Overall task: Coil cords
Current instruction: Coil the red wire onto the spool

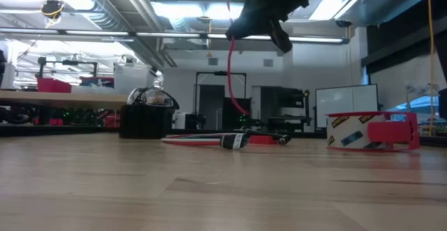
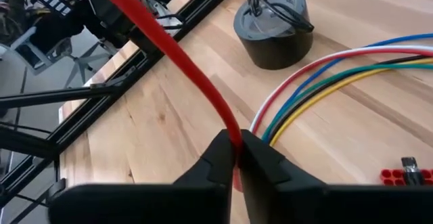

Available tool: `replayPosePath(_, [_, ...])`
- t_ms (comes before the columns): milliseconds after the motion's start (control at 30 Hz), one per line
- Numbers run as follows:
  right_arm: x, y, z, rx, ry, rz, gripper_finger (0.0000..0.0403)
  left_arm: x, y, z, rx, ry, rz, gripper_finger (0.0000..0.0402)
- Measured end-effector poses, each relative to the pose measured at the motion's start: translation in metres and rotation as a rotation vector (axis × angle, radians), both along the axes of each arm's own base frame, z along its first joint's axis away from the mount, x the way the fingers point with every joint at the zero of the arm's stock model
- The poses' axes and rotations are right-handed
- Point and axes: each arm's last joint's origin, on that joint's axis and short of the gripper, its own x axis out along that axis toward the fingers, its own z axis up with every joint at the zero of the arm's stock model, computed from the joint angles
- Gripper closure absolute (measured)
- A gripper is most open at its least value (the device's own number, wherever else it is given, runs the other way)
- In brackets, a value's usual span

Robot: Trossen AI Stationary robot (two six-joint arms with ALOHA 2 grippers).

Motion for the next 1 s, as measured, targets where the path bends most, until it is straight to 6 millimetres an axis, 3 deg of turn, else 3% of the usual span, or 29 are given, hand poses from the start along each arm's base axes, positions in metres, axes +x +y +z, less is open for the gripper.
replayPosePath(200, [-0.002,-0.001,-0.002,-0.027,0.034,-0.039,0.0393,-0.011,-0.001,0.004,0.010,0.032,-0.002,0.0401])
replayPosePath(500, [-0.006,-0.005,-0.003,-0.106,0.062,-0.158,0.0390,-0.019,-0.002,-0.009,-0.036,0.186,0.005,0.0401])
replayPosePath(1000, [-0.011,-0.006,0.007,-0.115,0.029,-0.163,0.0393,-0.026,-0.003,-0.024,-0.068,0.356,0.011,0.0401])
